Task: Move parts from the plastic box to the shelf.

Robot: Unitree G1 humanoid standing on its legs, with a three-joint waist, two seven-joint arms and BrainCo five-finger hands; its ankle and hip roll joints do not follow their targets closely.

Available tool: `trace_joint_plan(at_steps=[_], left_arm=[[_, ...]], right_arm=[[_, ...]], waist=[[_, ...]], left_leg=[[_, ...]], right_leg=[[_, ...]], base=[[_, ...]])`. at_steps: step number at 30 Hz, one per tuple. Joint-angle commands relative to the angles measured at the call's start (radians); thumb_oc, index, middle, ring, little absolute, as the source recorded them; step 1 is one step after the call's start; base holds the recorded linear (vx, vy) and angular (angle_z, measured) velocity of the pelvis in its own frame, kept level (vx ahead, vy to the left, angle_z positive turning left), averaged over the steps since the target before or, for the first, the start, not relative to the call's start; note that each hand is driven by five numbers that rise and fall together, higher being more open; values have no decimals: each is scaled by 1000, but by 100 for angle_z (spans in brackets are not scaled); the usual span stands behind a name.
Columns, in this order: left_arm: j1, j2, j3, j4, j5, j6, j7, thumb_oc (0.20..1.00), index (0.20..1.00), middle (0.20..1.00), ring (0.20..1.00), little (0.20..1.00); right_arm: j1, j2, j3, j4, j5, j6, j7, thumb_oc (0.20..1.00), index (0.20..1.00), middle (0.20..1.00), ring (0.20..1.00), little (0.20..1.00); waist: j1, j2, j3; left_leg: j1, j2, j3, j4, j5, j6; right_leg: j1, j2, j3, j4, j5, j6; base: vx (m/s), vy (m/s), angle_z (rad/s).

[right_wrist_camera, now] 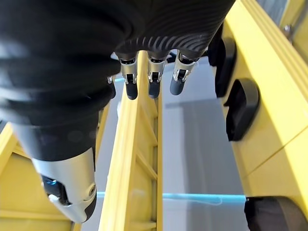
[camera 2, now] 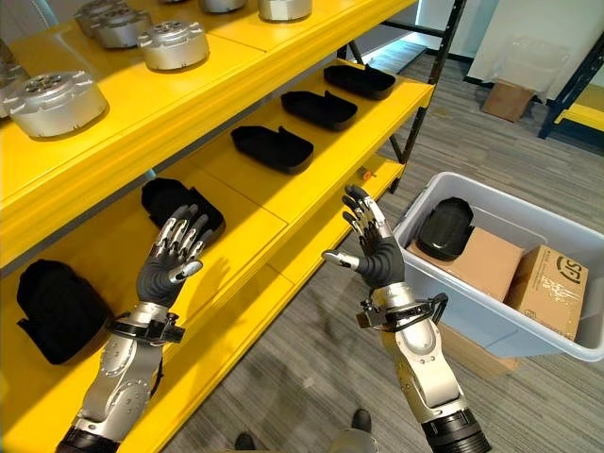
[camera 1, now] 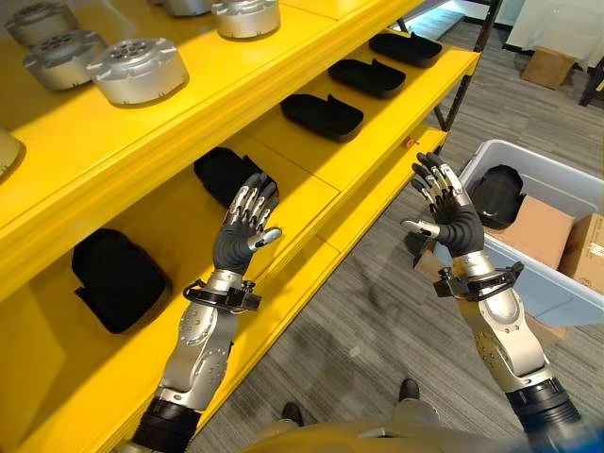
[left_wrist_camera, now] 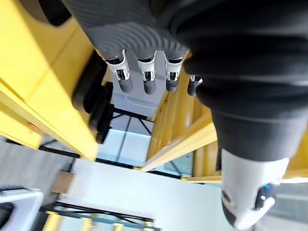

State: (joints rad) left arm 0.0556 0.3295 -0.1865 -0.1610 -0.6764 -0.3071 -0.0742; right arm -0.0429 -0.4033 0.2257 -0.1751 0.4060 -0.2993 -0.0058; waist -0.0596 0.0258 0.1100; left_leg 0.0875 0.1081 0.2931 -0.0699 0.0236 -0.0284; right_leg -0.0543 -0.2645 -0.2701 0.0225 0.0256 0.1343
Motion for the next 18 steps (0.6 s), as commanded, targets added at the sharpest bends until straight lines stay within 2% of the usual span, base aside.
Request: trace_joint_plan(at_steps=[1,2,3,4,5,9,11,12,13,14,15,16,18], left_arm=[[-22,50,26,-5,-7,-37,7,1000,1000,1000,1000,1000],[-18,41,30,-6,-17,-35,3,1000,1000,1000,1000,1000],[-4,35,41,-8,-34,-34,-12,1000,1000,1000,1000,1000],[-7,33,43,-3,-38,-34,-14,1000,1000,1000,1000,1000],[-3,28,43,0,-42,-35,-19,1000,1000,1000,1000,1000],[4,17,47,15,-37,-37,-16,1000,1000,1000,1000,1000],[7,10,54,24,-38,-43,-12,1000,1000,1000,1000,1000],[12,8,59,21,-39,-44,-9,1000,1000,1000,1000,1000],[11,8,60,21,-39,-44,-9,1000,1000,1000,1000,1000],[27,8,62,19,-39,-40,-9,1000,1000,1000,1000,1000],[37,8,66,15,-40,-38,-5,1000,1000,1000,1000,1000],[36,5,63,14,-36,-39,5,1000,1000,1000,1000,1000],[35,-3,62,15,-33,-34,7,1000,1000,1000,1000,1000]], right_arm=[[-37,46,-12,-55,-26,-37,13,1000,1000,1000,1000,1000],[-42,43,-10,-57,-13,-42,19,1000,1000,1000,1000,1000],[-40,30,-11,-69,12,-52,30,1000,1000,1000,1000,1000],[-42,27,-10,-69,29,-56,34,1000,1000,1000,1000,1000],[-38,22,-13,-68,56,-63,38,1000,1000,1000,1000,1000],[-33,8,-18,-68,58,-74,29,1000,1000,1000,1000,1000],[-29,-6,-21,-72,58,-82,31,1000,1000,1000,1000,1000],[-26,-11,-19,-72,61,-85,33,1000,1000,1000,1000,1000],[-26,-11,-19,-72,61,-85,33,1000,1000,1000,1000,1000],[-11,-15,-18,-74,60,-86,31,1000,1000,1000,1000,1000],[3,-24,-22,-78,61,-85,31,1000,1000,1000,1000,1000],[2,-27,-17,-69,56,-83,25,1000,1000,1000,1000,1000],[-2,-32,-21,-59,53,-78,24,1000,1000,1000,1000,1000]], waist=[[33,-93,-62],[27,-91,-59],[15,-73,-53],[11,-67,-54],[-2,-54,-54],[-22,-15,-54],[-28,1,-33],[-30,1,-27],[-30,2,-28],[-27,-6,-13],[-9,-28,11],[15,-40,25],[49,-55,44]], left_leg=[[-16,-96,-37,-6,-59,15],[-9,-50,-16,0,-48,-5],[1,46,14,26,-27,-45],[0,70,22,29,-11,-57],[14,113,37,28,10,-77],[29,195,53,64,91,-113],[-6,237,10,161,180,-131],[-25,274,-18,227,236,-141],[-29,275,-18,227,239,-141],[-63,314,-50,332,297,-138],[-124,286,-126,454,276,-103],[-174,195,-197,486,224,-76],[-272,57,-287,459,110,-36]], right_leg=[[-28,-203,21,-14,284,124],[-26,-164,15,-14,225,107],[-12,-79,36,-20,152,75],[-14,-57,39,-24,142,65],[-9,-10,47,-23,111,50],[-4,85,82,-14,61,8],[-5,147,115,0,28,-35],[0,177,130,-1,12,-59],[-4,179,130,-2,16,-61],[23,211,141,-12,-1,-94],[45,217,142,-19,-10,-118],[51,211,157,-19,-16,-117],[71,198,179,-28,-21,-102]], base=[[11,-504,-44],[16,-605,-60],[19,-585,-73],[43,-574,-82],[40,-344,-97],[86,-291,-84],[84,-361,-66],[63,-271,-61],[109,-352,-48],[97,-361,-54],[119,-382,-33],[64,-198,-23],[83,-10,-44]])
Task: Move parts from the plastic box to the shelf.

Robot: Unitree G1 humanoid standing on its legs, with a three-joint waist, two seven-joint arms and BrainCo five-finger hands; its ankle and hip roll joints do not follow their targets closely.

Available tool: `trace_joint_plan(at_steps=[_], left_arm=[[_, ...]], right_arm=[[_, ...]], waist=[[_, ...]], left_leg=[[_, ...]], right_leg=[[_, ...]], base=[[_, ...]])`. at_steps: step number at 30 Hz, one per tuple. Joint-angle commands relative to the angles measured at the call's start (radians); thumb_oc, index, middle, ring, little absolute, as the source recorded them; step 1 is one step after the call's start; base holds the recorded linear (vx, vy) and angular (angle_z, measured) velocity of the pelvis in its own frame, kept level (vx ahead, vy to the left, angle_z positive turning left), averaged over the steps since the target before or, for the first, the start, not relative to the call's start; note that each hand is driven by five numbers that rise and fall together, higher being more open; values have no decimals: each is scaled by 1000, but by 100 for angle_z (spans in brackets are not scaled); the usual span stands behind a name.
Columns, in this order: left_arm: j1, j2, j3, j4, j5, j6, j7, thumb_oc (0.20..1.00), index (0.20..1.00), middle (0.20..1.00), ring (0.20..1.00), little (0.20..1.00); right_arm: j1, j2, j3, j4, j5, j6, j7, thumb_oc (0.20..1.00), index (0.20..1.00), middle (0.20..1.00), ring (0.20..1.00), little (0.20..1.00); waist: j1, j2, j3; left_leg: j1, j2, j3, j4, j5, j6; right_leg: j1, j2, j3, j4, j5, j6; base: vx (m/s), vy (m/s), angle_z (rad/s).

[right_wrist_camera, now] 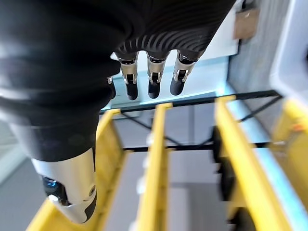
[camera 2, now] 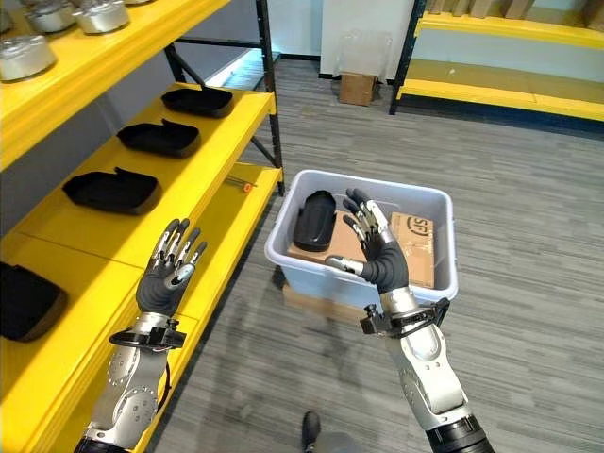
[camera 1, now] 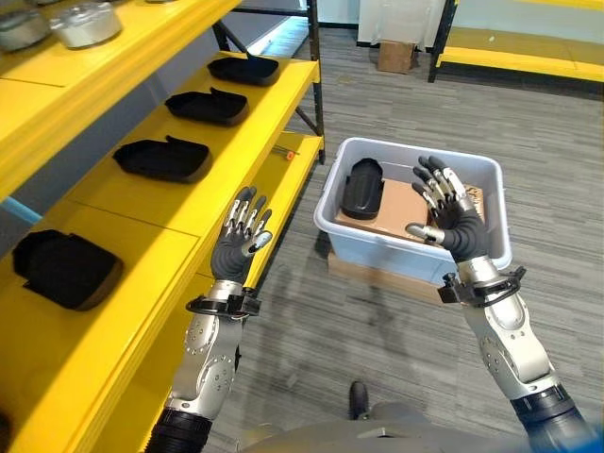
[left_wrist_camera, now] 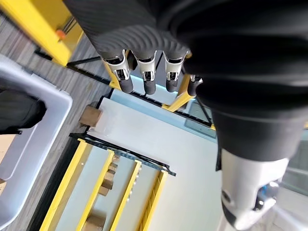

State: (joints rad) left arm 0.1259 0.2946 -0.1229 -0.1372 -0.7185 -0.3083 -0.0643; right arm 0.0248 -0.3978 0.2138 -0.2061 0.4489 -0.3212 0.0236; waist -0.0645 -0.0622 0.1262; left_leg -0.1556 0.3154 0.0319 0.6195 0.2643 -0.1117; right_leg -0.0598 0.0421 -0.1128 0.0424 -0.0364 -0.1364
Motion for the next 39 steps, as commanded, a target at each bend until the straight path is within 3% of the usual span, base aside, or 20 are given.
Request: trace_joint_plan(at_steps=[1,3,5,7,10,15,21,27,35,38,39], left_arm=[[-29,31,1,-9,7,-32,-6,1000,1000,1000,1000,1000],[-22,25,0,-8,7,-36,-10,1000,1000,1000,1000,1000],[-29,16,-7,4,11,-45,-6,1000,1000,1000,1000,1000],[-46,11,-5,12,30,-59,6,1000,1000,1000,1000,1000],[-50,11,-4,12,25,-63,1,1000,1000,1000,1000,1000],[-77,18,-1,1,16,-78,20,1000,1000,1000,1000,1000],[-113,29,-3,11,36,-85,74,1000,1000,1000,1000,1000],[-110,47,-1,5,49,-77,78,1000,1000,1000,1000,1000],[-81,56,6,3,54,-68,76,1000,1000,1000,1000,1000],[-79,60,12,-1,51,-65,77,1000,1000,1000,1000,1000],[-78,60,13,3,49,-64,74,1000,1000,1000,1000,1000]], right_arm=[[-70,-39,-13,-29,11,-56,0,1000,1000,1000,1000,1000],[-56,-45,-29,-27,15,-60,9,1000,1000,1000,1000,1000],[-46,-45,-38,-19,8,-68,5,1000,1000,1000,1000,1000],[-55,-43,-40,-5,-20,-73,-4,1000,1000,1000,1000,1000],[-60,-35,-31,-2,-17,-69,10,1000,1000,1000,1000,1000],[-80,-9,-10,14,-25,-54,-2,1000,1000,1000,1000,1000],[-131,9,40,34,-37,-26,-4,1000,1000,1000,1000,1000],[-137,22,58,24,-36,-17,12,1000,1000,1000,1000,1000],[-121,39,72,24,-33,-10,23,1000,1000,1000,1000,1000],[-132,47,81,26,-27,-9,22,1000,1000,1000,1000,1000],[-134,48,81,28,-23,-10,24,1000,1000,1000,1000,1000]], waist=[[57,31,29],[74,34,40],[98,51,64],[117,57,70],[119,66,55],[118,51,17],[109,24,-16],[107,1,-28],[104,3,-37],[107,12,-20],[103,18,-19]], left_leg=[[-44,-168,-32,-269,-145,51],[-97,-191,-26,-413,-135,46],[-168,-220,-52,-573,-30,15],[-168,-247,-128,-644,8,-10],[-112,-237,-140,-652,-18,6],[-70,-256,-57,-647,-61,37],[-70,-302,6,-634,-134,87],[-53,-332,27,-606,-195,126],[30,-370,31,-671,-211,154],[58,-353,40,-683,-221,153],[67,-342,44,-689,-223,152]], right_leg=[[81,-108,27,-54,43,174],[99,-103,32,-70,41,184],[123,-77,42,-83,37,188],[158,-67,74,-85,6,193],[179,-66,110,-74,-24,191],[209,-137,125,-74,-46,217],[157,-216,158,-80,-4,276],[129,-249,191,-29,43,312],[80,-258,205,82,134,354],[38,-221,154,118,110,339],[17,-180,143,85,60,310]], base=[[146,12,-67],[199,61,-64],[241,96,-21],[246,121,-47],[204,144,-90],[234,198,-82],[137,177,-4],[80,87,-12],[45,83,-11],[16,16,-19],[38,-13,-29]])
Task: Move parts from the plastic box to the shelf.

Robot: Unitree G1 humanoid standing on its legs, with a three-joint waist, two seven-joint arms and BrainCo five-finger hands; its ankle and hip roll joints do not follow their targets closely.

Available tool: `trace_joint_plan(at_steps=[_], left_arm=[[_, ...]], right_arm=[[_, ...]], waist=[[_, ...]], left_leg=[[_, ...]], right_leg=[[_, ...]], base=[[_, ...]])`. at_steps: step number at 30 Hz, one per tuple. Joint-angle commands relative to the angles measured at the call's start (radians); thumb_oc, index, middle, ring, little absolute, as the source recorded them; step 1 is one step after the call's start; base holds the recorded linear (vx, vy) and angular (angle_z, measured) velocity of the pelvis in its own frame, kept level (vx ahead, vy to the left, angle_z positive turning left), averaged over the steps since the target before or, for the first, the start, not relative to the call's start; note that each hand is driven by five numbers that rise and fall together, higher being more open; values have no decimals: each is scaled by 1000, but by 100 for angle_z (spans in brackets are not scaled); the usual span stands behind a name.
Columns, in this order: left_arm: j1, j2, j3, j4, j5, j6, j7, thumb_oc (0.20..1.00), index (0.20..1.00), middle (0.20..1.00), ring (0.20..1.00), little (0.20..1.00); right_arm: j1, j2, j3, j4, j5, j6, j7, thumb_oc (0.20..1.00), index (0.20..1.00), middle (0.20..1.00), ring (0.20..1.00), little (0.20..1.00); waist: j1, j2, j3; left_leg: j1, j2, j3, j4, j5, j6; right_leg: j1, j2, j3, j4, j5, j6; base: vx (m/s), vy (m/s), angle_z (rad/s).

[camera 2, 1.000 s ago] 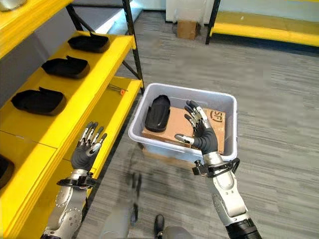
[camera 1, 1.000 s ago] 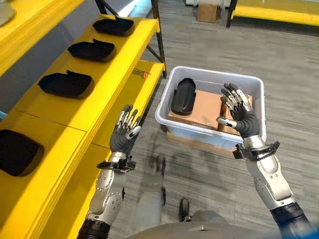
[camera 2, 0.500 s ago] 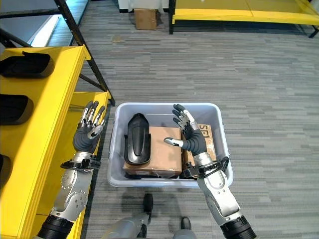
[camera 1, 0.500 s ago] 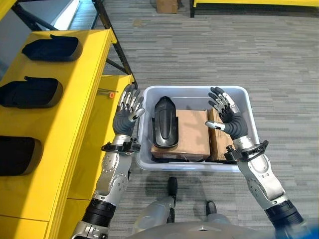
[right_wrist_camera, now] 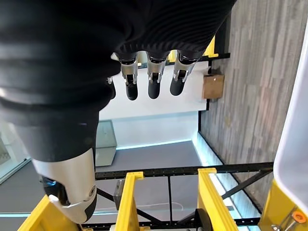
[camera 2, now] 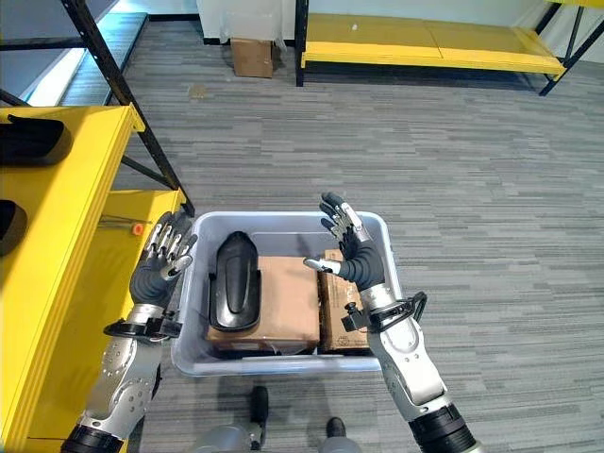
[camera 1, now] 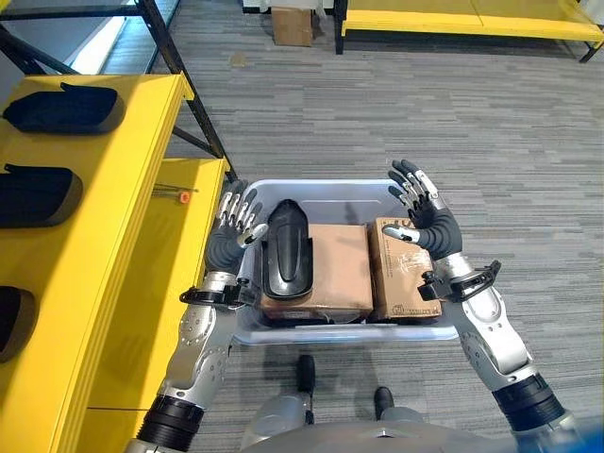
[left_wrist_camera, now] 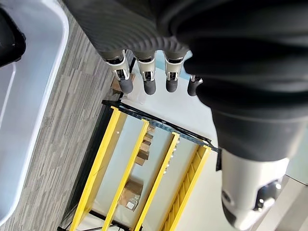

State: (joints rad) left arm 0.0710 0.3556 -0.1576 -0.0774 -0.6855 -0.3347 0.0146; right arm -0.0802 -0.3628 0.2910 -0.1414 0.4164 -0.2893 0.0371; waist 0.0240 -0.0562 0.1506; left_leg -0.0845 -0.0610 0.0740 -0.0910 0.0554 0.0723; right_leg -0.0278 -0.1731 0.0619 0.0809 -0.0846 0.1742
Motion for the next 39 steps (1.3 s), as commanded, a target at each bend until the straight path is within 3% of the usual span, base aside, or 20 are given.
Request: trace_joint_plan(at_steps=[1,3,4,6,11,20,26,29,30,31,32,33,35,39], left_arm=[[-24,-2,47,-59,16,-39,-6,1000,1000,1000,1000,1000],[-32,-3,50,-52,16,-43,-4,1000,1000,1000,1000,1000],[-23,-1,56,-64,10,-37,-11,1000,1000,1000,1000,1000],[-18,-7,48,-51,3,-36,-30,1000,1000,1000,1000,1000],[21,-25,51,-60,-7,-18,-51,1000,1000,1000,1000,1000],[20,-24,31,-70,-5,-10,-49,1000,1000,1000,1000,1000],[-20,-28,13,-68,-17,-8,-53,1000,1000,1000,1000,1000],[-23,-20,13,-81,-16,-7,-52,1000,1000,1000,1000,1000],[-22,-20,13,-81,-16,-7,-52,1000,1000,1000,1000,1000],[-21,-23,16,-88,-27,-8,-51,1000,1000,1000,1000,1000],[-21,-24,16,-88,-27,-8,-51,1000,1000,1000,1000,1000],[-15,-27,20,-86,-33,-13,-52,1000,1000,1000,1000,1000],[-13,-25,19,-76,-37,-18,-56,1000,1000,1000,1000,1000],[-13,-9,29,-79,-31,-29,-50,1000,1000,1000,1000,1000]], right_arm=[[-31,11,6,-37,13,-43,12,1000,1000,1000,1000,1000],[-45,7,14,-30,16,-48,10,1000,1000,1000,1000,1000],[-38,10,11,-39,20,-43,8,1000,1000,1000,1000,1000],[-23,-7,6,-53,23,-47,22,1000,1000,1000,1000,1000],[17,-34,-21,-74,51,-47,41,1000,1000,1000,1000,1000],[32,-52,-43,-98,68,-56,34,1000,1000,1000,1000,1000],[4,-81,-48,-104,67,-68,19,1000,1000,1000,1000,1000],[-6,-74,-42,-104,81,-75,20,1000,1000,1000,1000,1000],[-6,-74,-42,-104,82,-75,20,1000,1000,1000,1000,1000],[-7,-74,-43,-102,87,-78,14,1000,1000,1000,1000,1000],[-7,-75,-43,-102,87,-78,14,1000,1000,1000,1000,1000],[-5,-76,-47,-105,84,-81,7,1000,1000,1000,1000,1000],[2,-84,-52,-112,59,-85,-4,1000,1000,1000,1000,1000],[13,-75,-48,-118,51,-83,-8,1000,1000,1000,1000,1000]], waist=[[10,16,-36],[5,13,-10],[1,15,-8],[-10,8,-11],[-17,4,-23],[-28,20,4],[-36,17,83],[-30,14,77],[-31,15,76],[-41,30,73],[-41,31,73],[-51,57,75],[-57,83,81],[-59,82,77]], left_leg=[[3,39,-2,23,-18,-35],[18,42,-4,26,-23,-42],[21,51,-11,35,-20,-49],[29,57,-17,25,-17,-61],[43,82,-16,20,-14,-87],[23,120,-43,24,18,-122],[-91,129,-87,247,-24,-147],[-78,211,-193,219,21,-157],[-77,213,-194,215,23,-159],[-69,265,-192,178,68,-172],[-67,266,-191,172,70,-173],[-56,275,-180,123,73,-183],[-27,275,-109,63,75,-200],[4,240,-57,33,38,-185]], right_leg=[[-40,61,-45,38,90,-19],[-82,72,-109,-21,114,-45],[-59,60,-121,-16,101,-41],[-37,86,-81,-52,101,-60],[17,100,-131,-131,121,-72],[16,129,-161,-115,97,-101],[-36,107,-194,-25,80,-128],[-66,101,-156,-19,83,-118],[-67,102,-157,-18,82,-119],[-82,92,-159,-14,80,-104],[-83,93,-159,-13,79,-105],[-92,91,-150,-9,74,-91],[-104,81,-133,-8,81,-88],[-108,48,-113,-33,105,-69]], base=[[19,-30,-36],[11,-91,-25],[44,-108,-6],[44,-137,40],[39,-147,20],[-24,-118,17],[-129,-88,48],[-29,39,2],[-12,118,-25],[-4,91,-25],[20,239,-19],[29,220,-7],[48,324,-16],[51,222,-1]])
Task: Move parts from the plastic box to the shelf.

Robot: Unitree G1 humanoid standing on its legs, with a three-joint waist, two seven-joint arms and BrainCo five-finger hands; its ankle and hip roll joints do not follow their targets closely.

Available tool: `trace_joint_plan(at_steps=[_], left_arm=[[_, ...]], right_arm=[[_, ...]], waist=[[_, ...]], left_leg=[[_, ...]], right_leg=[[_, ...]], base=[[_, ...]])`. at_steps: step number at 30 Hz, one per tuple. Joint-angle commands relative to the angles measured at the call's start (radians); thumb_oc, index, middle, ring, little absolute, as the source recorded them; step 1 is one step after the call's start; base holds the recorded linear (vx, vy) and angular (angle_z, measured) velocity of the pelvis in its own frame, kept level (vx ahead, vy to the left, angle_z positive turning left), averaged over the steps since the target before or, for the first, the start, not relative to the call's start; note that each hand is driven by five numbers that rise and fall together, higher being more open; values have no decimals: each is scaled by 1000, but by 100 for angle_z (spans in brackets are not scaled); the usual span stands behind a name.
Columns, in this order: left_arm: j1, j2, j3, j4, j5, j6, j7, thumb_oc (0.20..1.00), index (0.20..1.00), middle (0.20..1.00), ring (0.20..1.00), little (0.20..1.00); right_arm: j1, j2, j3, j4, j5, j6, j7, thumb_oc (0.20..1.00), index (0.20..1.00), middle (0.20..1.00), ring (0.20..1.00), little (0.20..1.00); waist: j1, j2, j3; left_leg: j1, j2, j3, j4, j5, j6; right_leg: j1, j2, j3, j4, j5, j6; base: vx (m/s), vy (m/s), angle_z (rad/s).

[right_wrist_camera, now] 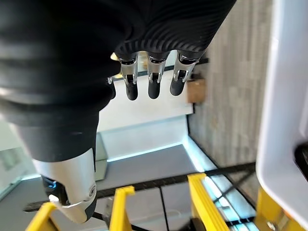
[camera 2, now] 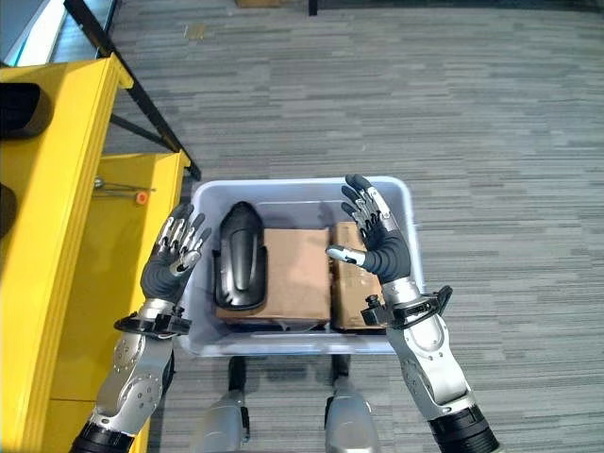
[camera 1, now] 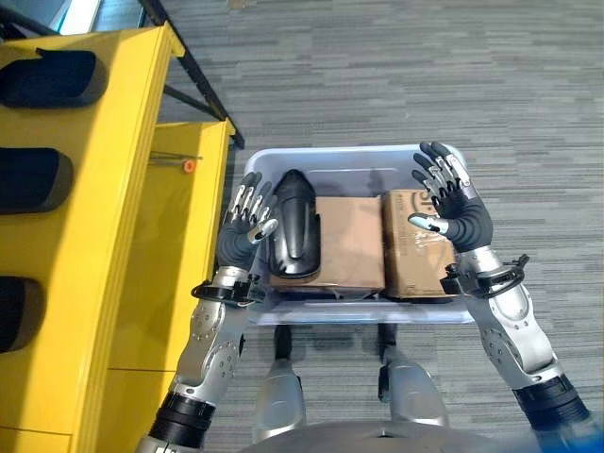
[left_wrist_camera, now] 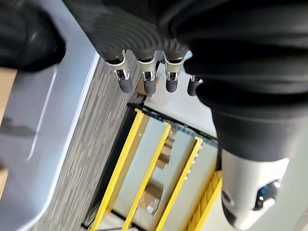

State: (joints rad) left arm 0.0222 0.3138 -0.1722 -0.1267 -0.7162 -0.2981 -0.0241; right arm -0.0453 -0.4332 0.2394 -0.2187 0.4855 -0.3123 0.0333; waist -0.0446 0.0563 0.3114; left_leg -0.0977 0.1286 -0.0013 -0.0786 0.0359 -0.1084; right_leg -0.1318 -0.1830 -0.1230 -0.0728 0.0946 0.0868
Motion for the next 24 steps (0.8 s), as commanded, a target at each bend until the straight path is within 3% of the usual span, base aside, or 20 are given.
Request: trace_joint_plan(at_steps=[1,8,24], left_arm=[[35,34,41,-31,2,-67,-9,1000,1000,1000,1000,1000],[-37,48,1,-23,43,-75,17,1000,1000,1000,1000,1000],[-237,19,-68,35,126,-86,155,1000,1000,1000,1000,1000]], right_arm=[[-19,-4,5,-39,-22,-57,-5,1000,1000,1000,1000,1000],[-21,-8,7,-51,-41,-52,-24,1000,1000,1000,1000,1000],[-170,16,60,-100,-112,-67,-123,1000,1000,1000,1000,1000]], waist=[[8,-34,-83],[-8,-58,-52],[-25,-120,81]], left_leg=[[18,43,30,22,48,-1],[-22,3,68,25,16,11],[-162,5,115,73,22,6]], right_leg=[[-5,49,77,114,-69,23],[-53,5,93,70,-19,55],[-213,7,124,93,41,83]], base=[[45,200,-30],[-12,125,-21],[-77,0,-7]])
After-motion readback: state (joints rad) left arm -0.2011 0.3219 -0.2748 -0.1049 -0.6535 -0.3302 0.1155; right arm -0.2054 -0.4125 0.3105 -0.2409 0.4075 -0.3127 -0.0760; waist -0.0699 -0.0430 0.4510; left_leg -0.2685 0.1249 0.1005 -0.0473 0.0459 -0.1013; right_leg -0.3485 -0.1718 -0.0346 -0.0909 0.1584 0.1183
